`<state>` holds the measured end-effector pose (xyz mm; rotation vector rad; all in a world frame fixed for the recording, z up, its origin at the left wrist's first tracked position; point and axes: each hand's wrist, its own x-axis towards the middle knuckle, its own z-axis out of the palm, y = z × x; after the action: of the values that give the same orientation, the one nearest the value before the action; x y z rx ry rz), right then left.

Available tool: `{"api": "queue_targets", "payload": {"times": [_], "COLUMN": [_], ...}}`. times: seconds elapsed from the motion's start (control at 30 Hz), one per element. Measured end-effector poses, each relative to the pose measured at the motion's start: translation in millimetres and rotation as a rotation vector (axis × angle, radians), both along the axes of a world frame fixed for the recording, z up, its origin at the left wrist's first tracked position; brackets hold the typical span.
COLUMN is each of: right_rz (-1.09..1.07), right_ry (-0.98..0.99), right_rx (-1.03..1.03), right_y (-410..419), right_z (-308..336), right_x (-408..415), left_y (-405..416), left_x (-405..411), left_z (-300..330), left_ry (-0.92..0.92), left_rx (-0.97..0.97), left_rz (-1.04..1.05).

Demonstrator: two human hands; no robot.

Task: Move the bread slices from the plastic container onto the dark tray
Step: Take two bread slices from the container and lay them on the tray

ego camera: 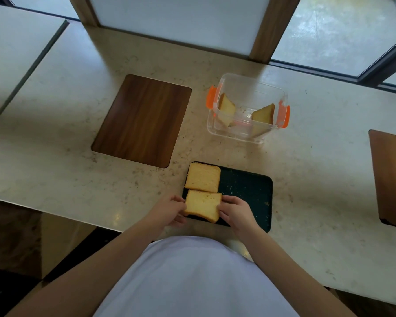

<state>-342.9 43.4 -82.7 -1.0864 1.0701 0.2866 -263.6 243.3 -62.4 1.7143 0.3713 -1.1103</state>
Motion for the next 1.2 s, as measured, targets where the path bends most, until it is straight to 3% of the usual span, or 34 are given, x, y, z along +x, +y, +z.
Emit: {"api": "queue_targets", "payload": {"times": [0.37, 0.47, 0.6, 0.8, 1.03, 1.2], "right_rz": [0.251, 0.414, 0.64, 0.794, 0.861, 0.859], "right_ry": [0.009, 0.06, 0.084, 0.052, 0.04, 0.023], "right_rx": [-0.201, -0.316, -0.513, -0.573, -0.673, -0.689], "right_y": [8.3, 9.3, 10.3, 10.5, 14.8, 15.1], "right_z": [-2.2, -5.4, -10.7, -6.5, -4.9, -5.0], "right_x": [-0.7, -6.3, -17.7, -17.8, -15.6, -17.3], "left_y": [5.5, 6.8, 3.8, 2.1, 1.0, 2.4], "left_x": [-1.3, -1.7, -4.7, -10.1, -5.4, -2.8], "left_z": [-12.7, -18.2, -25.5, -29.7, -37.7, -42.0], "left_ry": [-0.121, -0.189, -0.396, -0.461, -0.594, -0.59], "left_rx": [0.097, 0.147, 0.269, 0.318, 0.339, 0.361], "left_rz": [-0.012, -0.095, -0.36, -0.479, -0.607, -0.614]}}
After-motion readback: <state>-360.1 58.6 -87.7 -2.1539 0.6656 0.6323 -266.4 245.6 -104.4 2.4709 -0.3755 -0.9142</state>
